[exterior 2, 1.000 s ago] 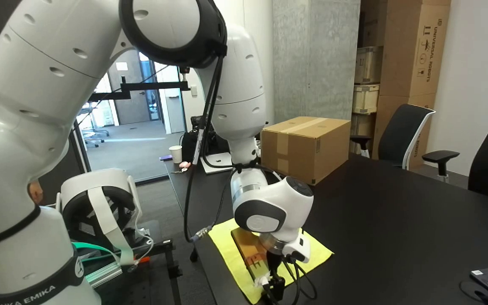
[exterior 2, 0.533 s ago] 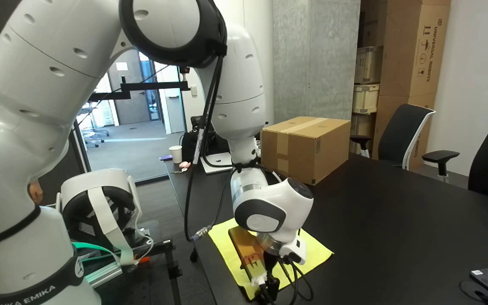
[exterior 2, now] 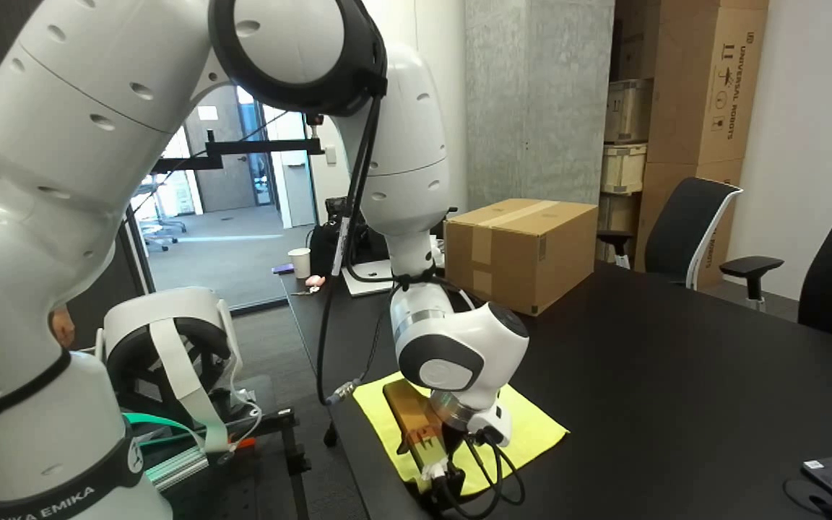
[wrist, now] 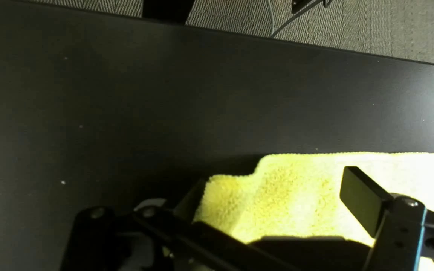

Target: Fold the towel on the table

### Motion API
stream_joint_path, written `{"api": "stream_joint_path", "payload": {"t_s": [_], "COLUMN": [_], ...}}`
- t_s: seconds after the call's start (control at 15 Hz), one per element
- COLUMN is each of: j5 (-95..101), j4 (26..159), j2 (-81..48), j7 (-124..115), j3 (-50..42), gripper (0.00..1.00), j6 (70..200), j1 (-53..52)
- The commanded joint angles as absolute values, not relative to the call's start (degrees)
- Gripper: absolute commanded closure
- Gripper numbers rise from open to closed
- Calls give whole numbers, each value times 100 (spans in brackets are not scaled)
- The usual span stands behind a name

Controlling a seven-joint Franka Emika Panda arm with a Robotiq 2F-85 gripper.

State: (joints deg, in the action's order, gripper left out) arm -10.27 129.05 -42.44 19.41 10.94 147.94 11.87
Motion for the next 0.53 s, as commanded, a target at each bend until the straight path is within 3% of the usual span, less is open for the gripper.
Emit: {"api": "stream_joint_path", "payload": {"t_s": [0.0,0.07,0.2,0.47], "j5": [-942,-944,-967,-992], "j4": [12768,12729,12652,12583], "j2": [-4217,-4221,-4222,-4140], "j7": [1878,1870,1835,1811], "j3": [1045,1027,988,915], "gripper": [28,23,47,76], "j6": [14634,14657,14696,14743], "j1": [1095,1094,1109,1146]}}
